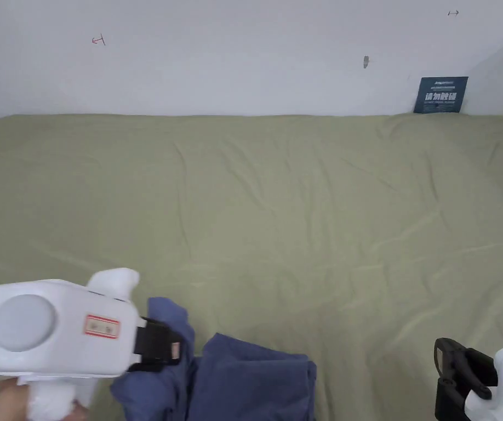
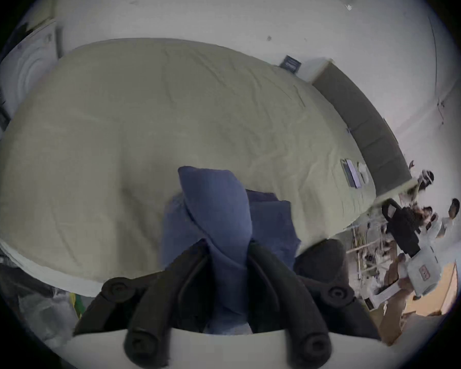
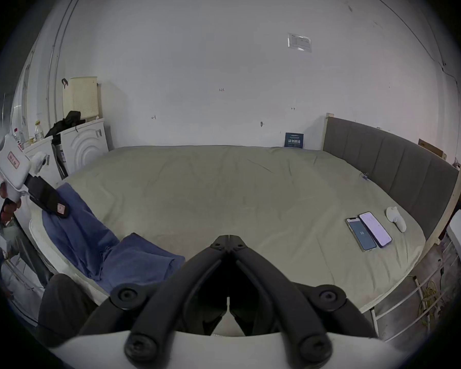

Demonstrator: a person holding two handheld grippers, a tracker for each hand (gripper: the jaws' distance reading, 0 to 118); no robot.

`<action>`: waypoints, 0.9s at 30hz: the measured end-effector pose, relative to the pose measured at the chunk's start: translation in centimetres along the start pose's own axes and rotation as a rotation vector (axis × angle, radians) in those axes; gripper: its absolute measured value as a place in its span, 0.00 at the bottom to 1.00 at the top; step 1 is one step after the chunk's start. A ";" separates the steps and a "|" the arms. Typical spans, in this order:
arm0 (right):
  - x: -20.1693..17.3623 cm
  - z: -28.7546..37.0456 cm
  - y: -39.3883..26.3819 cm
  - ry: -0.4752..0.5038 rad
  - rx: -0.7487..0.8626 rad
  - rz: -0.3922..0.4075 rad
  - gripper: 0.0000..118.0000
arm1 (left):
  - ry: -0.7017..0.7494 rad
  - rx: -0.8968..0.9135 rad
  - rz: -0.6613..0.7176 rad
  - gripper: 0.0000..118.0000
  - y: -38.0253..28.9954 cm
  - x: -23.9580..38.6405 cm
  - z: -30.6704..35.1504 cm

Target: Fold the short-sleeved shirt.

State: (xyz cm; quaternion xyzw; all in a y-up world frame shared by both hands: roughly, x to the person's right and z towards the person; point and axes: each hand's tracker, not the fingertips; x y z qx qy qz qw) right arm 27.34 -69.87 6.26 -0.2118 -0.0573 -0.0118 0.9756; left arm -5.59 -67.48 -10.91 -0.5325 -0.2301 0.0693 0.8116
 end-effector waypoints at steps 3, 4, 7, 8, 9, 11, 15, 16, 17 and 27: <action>0.4 0.1 -0.2 -0.009 -0.006 -0.005 0.00 | -0.012 -0.031 -0.061 0.12 0.1 2.8 -3.5; 0.5 0.1 -0.3 -0.012 -0.007 -0.008 0.00 | -0.016 -0.046 -0.068 0.13 0.1 3.6 -5.0; 0.9 0.1 -0.4 -0.019 -0.010 -0.017 0.00 | -0.047 -0.079 -0.091 0.60 -0.9 6.3 -8.5; 1.0 0.1 -0.5 -0.024 -0.013 -0.020 0.00 | -0.103 -0.078 -0.098 0.72 -1.3 6.4 -9.7; 1.1 0.0 -0.6 -0.027 -0.018 -0.022 0.00 | -0.121 -0.093 -0.095 0.83 -1.6 6.6 -10.7; 1.2 0.0 -0.7 -0.033 -0.026 -0.027 0.00 | -0.206 -0.060 -0.059 1.00 -2.0 6.6 -10.8; 1.5 0.1 -0.9 -0.038 -0.034 -0.028 0.00 | -0.298 0.012 0.068 1.00 -1.6 4.7 -8.4; 1.5 0.0 -0.9 -0.039 -0.038 -0.028 0.00 | -0.315 0.037 0.089 0.97 -1.9 3.7 -7.5; 1.5 -0.1 -1.0 -0.037 -0.042 -0.028 0.00 | -0.338 0.053 0.102 0.85 -2.2 2.8 -6.9; 0.0 -0.9 -1.6 0.006 -0.073 -0.023 0.00 | -0.523 -0.140 0.203 0.01 -5.5 0.2 -12.2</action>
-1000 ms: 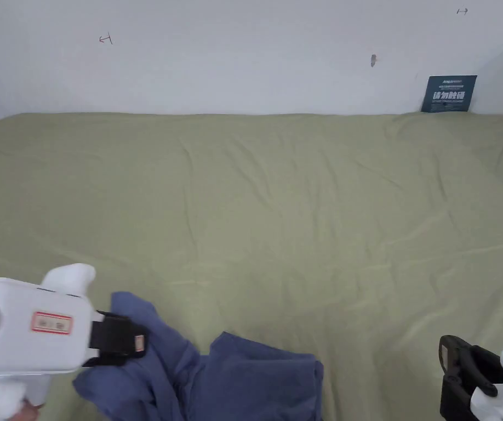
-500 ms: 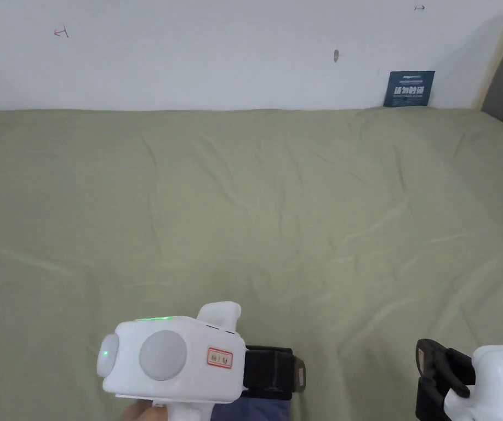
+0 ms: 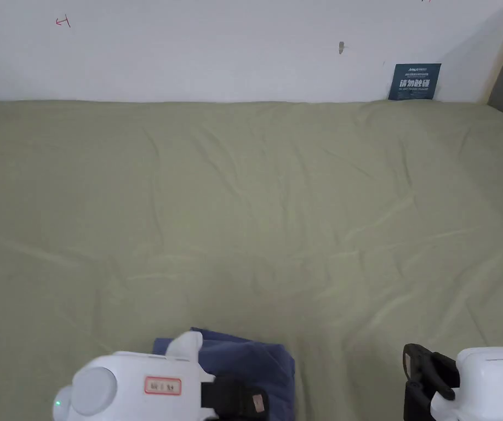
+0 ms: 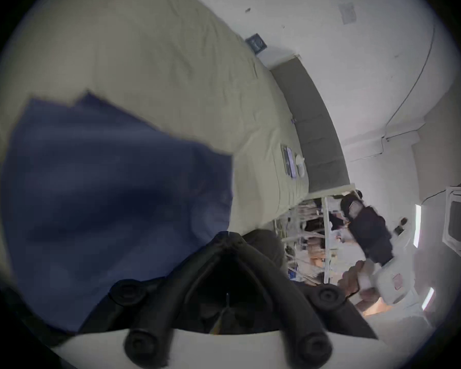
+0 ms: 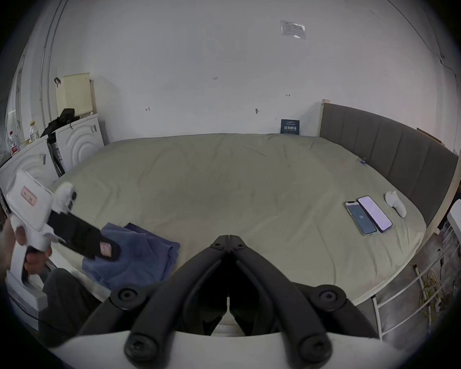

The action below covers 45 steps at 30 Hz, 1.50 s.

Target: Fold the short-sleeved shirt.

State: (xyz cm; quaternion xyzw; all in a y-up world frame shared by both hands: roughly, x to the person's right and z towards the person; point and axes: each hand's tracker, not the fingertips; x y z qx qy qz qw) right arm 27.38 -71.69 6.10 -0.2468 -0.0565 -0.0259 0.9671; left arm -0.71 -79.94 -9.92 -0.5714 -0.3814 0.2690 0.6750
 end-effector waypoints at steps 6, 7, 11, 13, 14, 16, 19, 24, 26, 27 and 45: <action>-0.1 -0.8 -0.8 0.020 -0.056 -0.024 0.00 | -0.010 -0.013 0.034 0.01 -1.3 -4.5 -4.7; 0.0 -1.0 -1.1 0.033 -0.076 -0.031 0.00 | -0.037 0.004 0.034 0.01 -1.3 -4.4 -4.5; -0.4 -2.7 -1.7 0.158 -0.150 -0.073 0.00 | 0.029 0.002 -0.003 0.01 -1.0 -2.3 -3.0; -0.9 -4.0 -1.6 0.262 -0.187 -0.122 0.00 | 0.005 0.049 -0.061 0.01 -0.6 -1.4 -0.4; -1.1 -4.8 -1.6 0.331 -0.207 -0.162 0.00 | -0.007 0.066 -0.062 0.01 -0.4 -1.0 1.0; -1.5 -7.1 -1.7 0.496 -0.286 -0.257 0.00 | 0.002 0.124 -0.089 0.01 0.2 -0.7 4.4; -2.9 -11.2 -2.7 0.697 -0.389 -0.366 0.00 | 0.060 0.162 -0.098 0.01 1.1 -1.1 8.0; -3.6 -18.0 -5.6 0.862 -0.538 -0.569 0.00 | 0.182 0.118 -0.077 0.01 3.3 -4.0 10.6; -3.1 -20.1 -6.7 0.856 -0.564 -0.622 0.00 | 0.190 0.092 -0.072 0.01 4.0 -5.1 10.9; -2.7 -21.5 -7.6 0.891 -0.616 -0.654 0.00 | 0.197 0.082 -0.075 0.01 4.3 -5.6 11.1; 0.3 -24.9 -11.6 1.035 -0.686 -0.871 0.00 | -0.125 -0.065 0.091 0.76 7.9 -12.1 5.1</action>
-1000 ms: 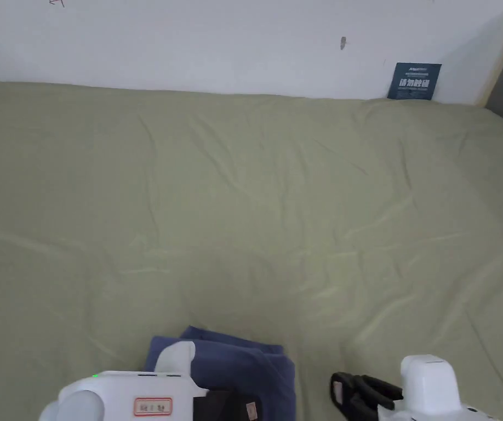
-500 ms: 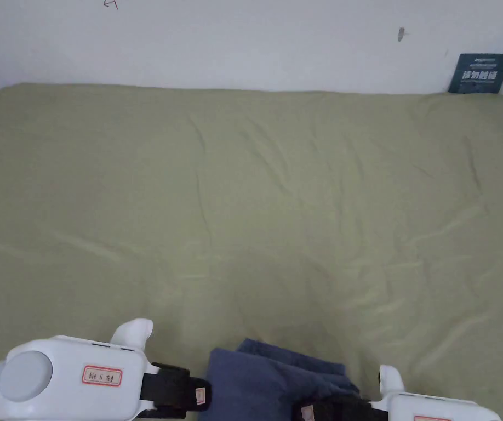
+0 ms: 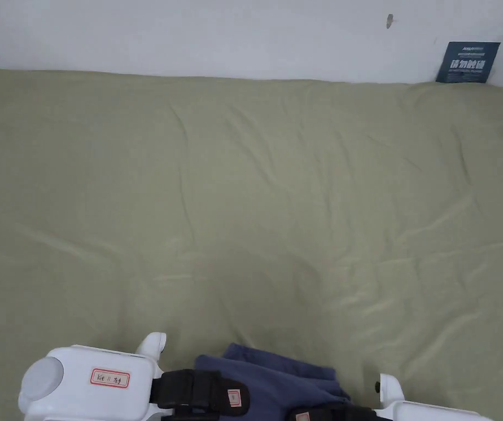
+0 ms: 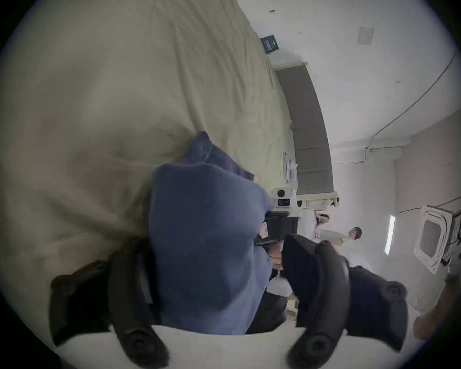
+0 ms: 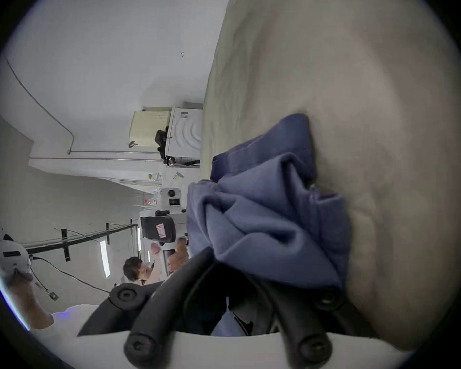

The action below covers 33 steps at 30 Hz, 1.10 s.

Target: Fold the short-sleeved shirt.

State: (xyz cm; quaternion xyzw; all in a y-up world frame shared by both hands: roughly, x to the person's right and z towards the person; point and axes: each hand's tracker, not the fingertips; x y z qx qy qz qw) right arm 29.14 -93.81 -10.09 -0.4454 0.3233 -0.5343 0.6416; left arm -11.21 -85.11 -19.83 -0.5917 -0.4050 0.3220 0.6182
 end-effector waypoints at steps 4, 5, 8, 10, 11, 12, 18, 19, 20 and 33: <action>-1.2 0.0 -0.1 -0.054 0.009 0.016 0.00 | 0.105 0.010 -0.008 0.23 -0.4 0.2 -0.4; -2.0 0.0 -0.3 -0.076 0.011 0.052 0.00 | 0.074 0.021 0.006 0.23 -0.5 0.4 0.2; -4.3 0.2 -0.8 -0.125 0.011 0.128 0.00 | 0.093 0.037 -0.027 0.23 -0.9 1.4 1.6; -5.7 0.4 -1.1 -0.146 0.008 0.164 0.00 | 0.117 0.057 -0.025 0.23 -0.9 1.8 4.1; -6.3 0.5 -1.3 -0.164 0.010 0.192 0.00 | 0.151 0.078 -0.043 0.23 -0.5 1.5 5.7; -6.9 0.6 -1.4 -0.168 0.016 0.209 0.00 | 0.179 0.094 -0.051 0.23 -0.4 1.4 7.5; -9.0 1.0 -1.7 -0.194 0.056 0.241 0.00 | 0.357 0.262 0.020 0.23 1.2 -2.2 22.5; -9.2 1.0 -1.8 -0.196 0.063 0.240 0.00 | 0.396 0.290 0.042 0.23 1.5 -2.3 24.5; -9.5 1.0 -1.8 -0.199 0.070 0.242 0.00 | 0.422 0.310 0.065 0.23 2.0 -3.3 26.6; -10.8 1.1 -1.1 -0.266 0.164 0.245 0.00 | 0.534 0.289 0.091 0.24 9.8 -11.2 37.9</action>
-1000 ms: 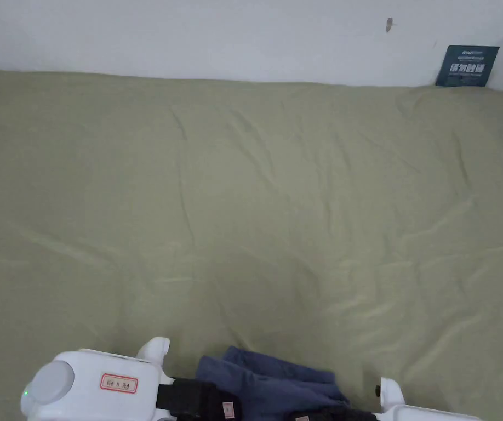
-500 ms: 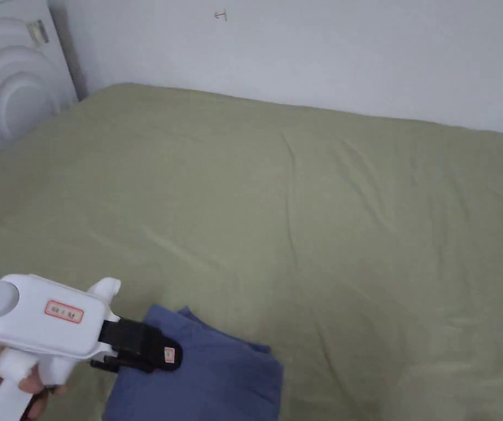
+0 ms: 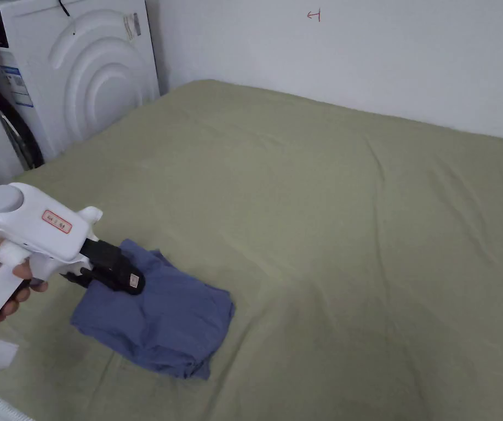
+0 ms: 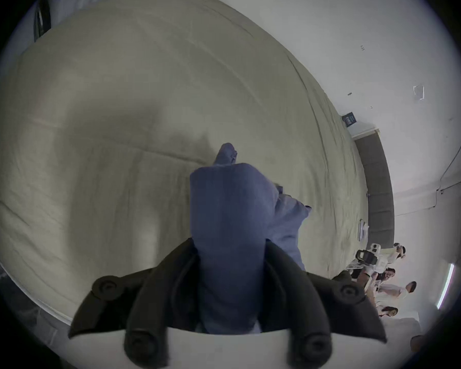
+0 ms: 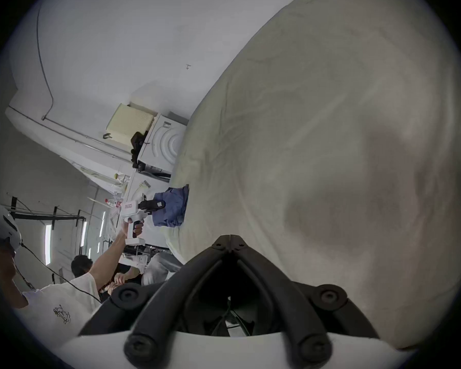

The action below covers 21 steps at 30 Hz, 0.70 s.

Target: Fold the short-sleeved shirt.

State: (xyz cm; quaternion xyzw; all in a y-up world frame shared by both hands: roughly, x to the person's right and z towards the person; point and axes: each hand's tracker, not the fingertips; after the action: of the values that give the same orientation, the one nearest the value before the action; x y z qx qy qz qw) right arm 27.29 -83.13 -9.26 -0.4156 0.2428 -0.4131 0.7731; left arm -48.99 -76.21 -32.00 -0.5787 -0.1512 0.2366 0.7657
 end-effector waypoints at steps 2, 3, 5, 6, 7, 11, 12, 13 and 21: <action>1.4 0.1 1.9 -0.007 -0.004 0.007 0.00 | 0.053 0.023 -0.027 0.70 -1.1 1.1 -0.1; 1.1 0.0 1.9 -0.014 -0.005 0.012 0.00 | 0.096 0.049 -0.035 0.93 -1.1 1.3 0.1; 1.0 0.1 2.2 -0.009 -0.007 0.018 0.00 | 0.085 0.101 -0.005 1.00 -1.1 1.5 1.2; 0.9 0.3 2.2 -0.005 -0.005 0.024 0.00 | 0.085 0.110 0.015 1.00 -3.1 4.0 1.9; 0.6 0.6 2.3 0.001 -0.002 0.032 0.00 | 0.099 0.118 0.008 1.00 -3.6 4.8 2.5; -0.2 2.1 2.9 0.017 0.017 0.067 0.00 | 0.126 0.193 -0.025 0.97 -6.4 9.5 4.0; -0.5 2.6 3.1 0.015 0.024 0.089 0.00 | 0.106 0.237 -0.021 0.84 -7.3 11.0 4.2; -1.0 3.2 3.3 0.011 0.035 0.114 0.00 | 0.054 0.266 -0.025 0.41 -8.3 12.7 4.4; -9.4 7.7 5.1 -0.261 0.252 0.485 0.00 | -0.011 0.471 -0.190 0.01 -15.4 27.8 0.1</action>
State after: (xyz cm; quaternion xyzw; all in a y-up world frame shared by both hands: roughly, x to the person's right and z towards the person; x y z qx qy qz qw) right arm 29.96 -70.23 -9.11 -0.2957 0.1806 -0.1863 0.9194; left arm -22.77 -64.54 -18.38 -0.3663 -0.1498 0.1952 0.8974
